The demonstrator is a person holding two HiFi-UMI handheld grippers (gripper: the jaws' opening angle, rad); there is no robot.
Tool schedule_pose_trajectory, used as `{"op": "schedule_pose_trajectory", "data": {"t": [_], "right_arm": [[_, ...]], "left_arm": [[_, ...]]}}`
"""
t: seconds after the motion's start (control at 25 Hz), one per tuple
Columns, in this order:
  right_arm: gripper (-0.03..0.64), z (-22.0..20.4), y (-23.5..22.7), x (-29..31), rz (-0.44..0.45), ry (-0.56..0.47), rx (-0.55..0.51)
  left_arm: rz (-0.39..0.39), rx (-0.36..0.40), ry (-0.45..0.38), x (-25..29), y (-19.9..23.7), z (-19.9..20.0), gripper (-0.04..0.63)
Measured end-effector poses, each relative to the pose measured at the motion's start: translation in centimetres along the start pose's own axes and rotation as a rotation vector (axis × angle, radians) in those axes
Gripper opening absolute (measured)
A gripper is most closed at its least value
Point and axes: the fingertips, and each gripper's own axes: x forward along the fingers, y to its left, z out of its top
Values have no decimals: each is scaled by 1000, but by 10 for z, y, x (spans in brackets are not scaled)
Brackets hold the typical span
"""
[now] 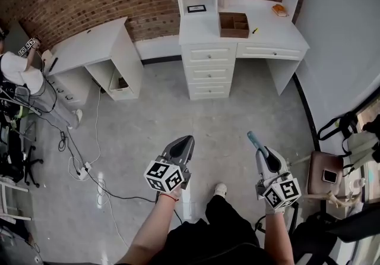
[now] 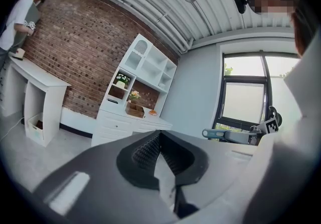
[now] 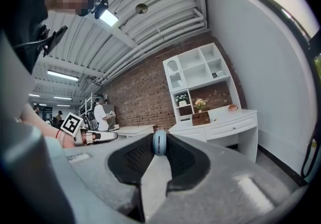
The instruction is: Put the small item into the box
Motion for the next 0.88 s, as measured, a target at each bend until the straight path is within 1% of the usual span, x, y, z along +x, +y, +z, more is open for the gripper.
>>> {"op": "schedule_pose_trajectory", "data": {"t": [0.2,0.36,0.56,0.68,0.88], "right_arm": [[67,10,-40,31,10,8,19],[67,18,-65,56,20,5,9],[67,22,-95,74,24,4,12],[67,19,-110,81,11,6,22],[69,19,-121,90,14,16,33]], "left_arm": [[18,-3,-1,45,10,10,3],[33,-2,-5,78,19,16,3],[38,-5,-18,111,19,18,3],[35,-8,-13,124,18,14,3],[58,-14,-8,131,26,16,3]]}}
